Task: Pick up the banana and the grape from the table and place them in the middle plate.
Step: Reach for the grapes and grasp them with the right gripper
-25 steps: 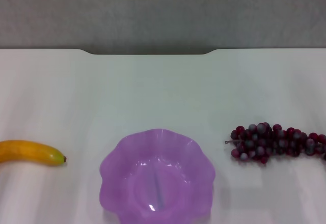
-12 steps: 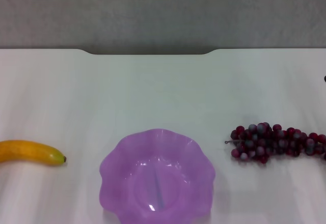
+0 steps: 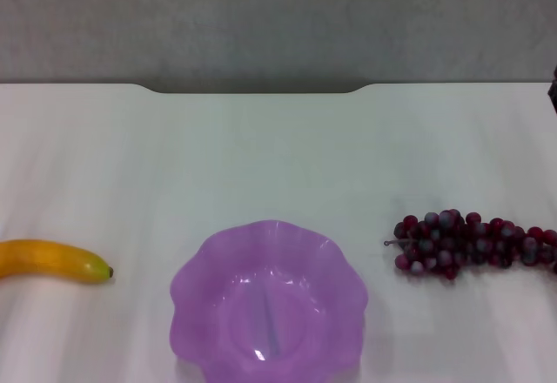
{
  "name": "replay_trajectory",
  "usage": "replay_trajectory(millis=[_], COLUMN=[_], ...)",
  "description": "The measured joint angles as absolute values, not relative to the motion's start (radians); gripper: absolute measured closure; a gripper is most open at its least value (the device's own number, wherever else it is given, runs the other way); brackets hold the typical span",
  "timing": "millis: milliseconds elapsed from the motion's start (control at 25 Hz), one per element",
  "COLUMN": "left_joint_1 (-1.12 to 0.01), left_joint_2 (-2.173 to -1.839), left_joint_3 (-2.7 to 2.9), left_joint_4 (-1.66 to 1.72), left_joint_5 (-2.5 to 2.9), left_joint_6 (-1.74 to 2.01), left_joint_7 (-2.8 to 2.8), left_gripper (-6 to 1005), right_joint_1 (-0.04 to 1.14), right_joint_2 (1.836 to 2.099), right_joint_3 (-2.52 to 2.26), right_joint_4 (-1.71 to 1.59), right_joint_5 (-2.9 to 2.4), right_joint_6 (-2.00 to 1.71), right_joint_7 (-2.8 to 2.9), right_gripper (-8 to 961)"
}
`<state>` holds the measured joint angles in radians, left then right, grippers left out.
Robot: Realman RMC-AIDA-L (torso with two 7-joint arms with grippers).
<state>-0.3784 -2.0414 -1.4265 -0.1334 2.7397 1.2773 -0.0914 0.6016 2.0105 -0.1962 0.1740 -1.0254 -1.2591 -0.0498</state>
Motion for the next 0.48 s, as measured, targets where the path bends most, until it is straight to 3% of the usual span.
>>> replay_trajectory(millis=[440,480], left_joint_1=[-0.38,-0.38], left_joint_2=[-2.04,-2.04], left_joint_3=[-1.427,-1.427], left_joint_4=[-0.136,-0.136], left_joint_5=[2.74,2.74], left_joint_6=[1.276,1.276], left_joint_7=[-0.099,-0.099], left_gripper=[417,394], right_joint_1=[0.6,0.599], right_joint_2=[2.009,2.009], right_joint_3=[-0.193,-0.196], right_joint_4=[0.176,0.176], right_joint_5=[-1.015,-1.02], right_joint_6=[-1.261,-1.261], right_joint_7=[-0.011,-0.011], right_gripper=[56,57])
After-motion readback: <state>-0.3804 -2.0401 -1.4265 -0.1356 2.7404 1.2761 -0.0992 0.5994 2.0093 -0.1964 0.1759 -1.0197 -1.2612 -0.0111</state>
